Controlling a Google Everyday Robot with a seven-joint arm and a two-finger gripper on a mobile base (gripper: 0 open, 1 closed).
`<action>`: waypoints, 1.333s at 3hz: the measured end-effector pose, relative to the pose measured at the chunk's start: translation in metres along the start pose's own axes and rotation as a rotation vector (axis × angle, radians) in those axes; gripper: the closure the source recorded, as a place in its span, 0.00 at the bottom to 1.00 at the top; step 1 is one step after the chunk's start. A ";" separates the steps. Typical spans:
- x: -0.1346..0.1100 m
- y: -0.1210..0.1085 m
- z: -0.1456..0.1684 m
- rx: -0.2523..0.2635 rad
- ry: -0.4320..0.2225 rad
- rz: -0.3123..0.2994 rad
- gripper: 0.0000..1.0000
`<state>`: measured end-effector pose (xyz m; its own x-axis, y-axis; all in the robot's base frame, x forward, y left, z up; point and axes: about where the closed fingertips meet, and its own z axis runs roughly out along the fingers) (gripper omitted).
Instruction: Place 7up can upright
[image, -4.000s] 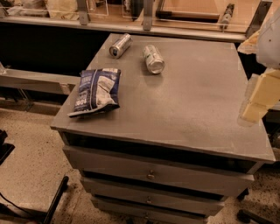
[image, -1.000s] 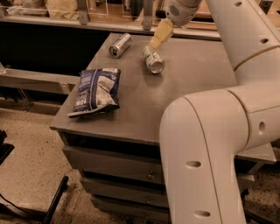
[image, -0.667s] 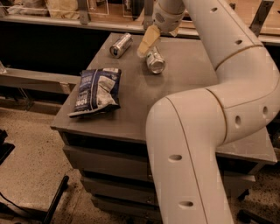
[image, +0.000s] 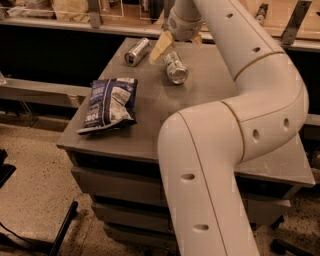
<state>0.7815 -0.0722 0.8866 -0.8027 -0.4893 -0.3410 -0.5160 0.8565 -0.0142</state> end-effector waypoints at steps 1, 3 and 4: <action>-0.001 -0.001 0.006 -0.013 -0.008 0.017 0.00; -0.018 -0.001 0.030 0.056 -0.003 0.091 0.00; -0.021 -0.007 0.038 0.104 0.009 0.128 0.00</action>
Offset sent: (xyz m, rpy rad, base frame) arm 0.0190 0.0170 -0.0146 -0.0353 -0.0093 -0.0933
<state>0.8135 -0.0616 0.8579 -0.8630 -0.3758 -0.3377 -0.3756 0.9242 -0.0686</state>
